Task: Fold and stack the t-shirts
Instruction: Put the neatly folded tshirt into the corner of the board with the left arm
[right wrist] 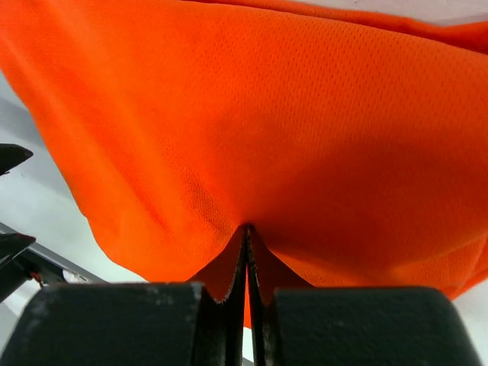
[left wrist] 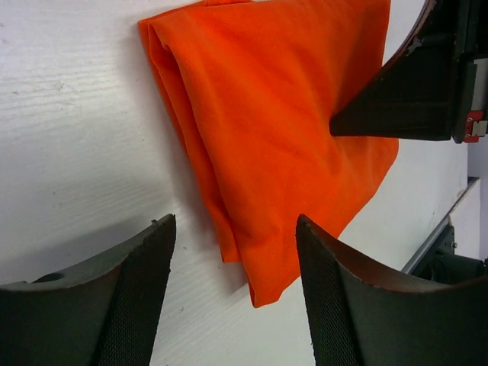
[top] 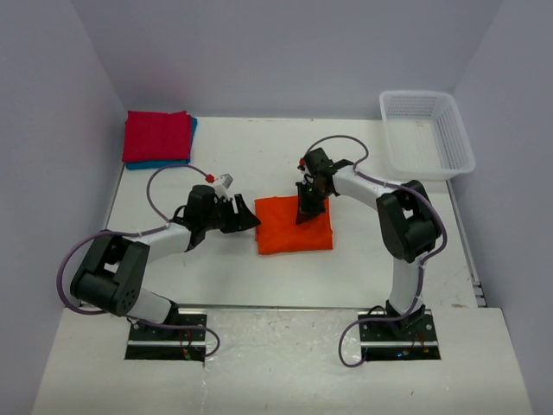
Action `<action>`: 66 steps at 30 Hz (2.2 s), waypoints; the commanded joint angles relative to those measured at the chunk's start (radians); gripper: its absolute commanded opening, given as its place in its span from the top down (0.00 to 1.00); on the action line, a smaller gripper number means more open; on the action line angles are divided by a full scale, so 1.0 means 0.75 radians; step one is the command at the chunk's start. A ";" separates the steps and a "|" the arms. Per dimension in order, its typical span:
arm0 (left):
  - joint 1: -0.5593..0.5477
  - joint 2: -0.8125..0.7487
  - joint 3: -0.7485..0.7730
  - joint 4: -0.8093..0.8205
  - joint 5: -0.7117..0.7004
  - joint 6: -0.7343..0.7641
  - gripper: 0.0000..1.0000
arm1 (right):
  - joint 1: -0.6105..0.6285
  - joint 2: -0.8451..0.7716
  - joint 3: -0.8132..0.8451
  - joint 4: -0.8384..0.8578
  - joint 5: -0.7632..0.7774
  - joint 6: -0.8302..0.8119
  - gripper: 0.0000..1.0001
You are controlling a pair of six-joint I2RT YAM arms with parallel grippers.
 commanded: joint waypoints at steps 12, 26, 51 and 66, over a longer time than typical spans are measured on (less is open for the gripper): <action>0.056 0.153 -0.075 0.286 0.248 -0.071 0.24 | 0.002 0.028 0.023 0.021 -0.044 0.015 1.00; 0.062 0.439 0.035 0.276 0.284 -0.054 0.21 | 0.002 0.041 0.031 0.009 -0.051 0.015 1.00; -0.048 0.681 0.059 0.376 0.289 -0.138 0.34 | 0.004 0.057 0.050 0.007 -0.077 0.019 1.00; -0.007 0.697 0.225 0.135 0.215 -0.001 1.00 | 0.008 0.020 0.048 0.003 -0.024 -0.007 1.00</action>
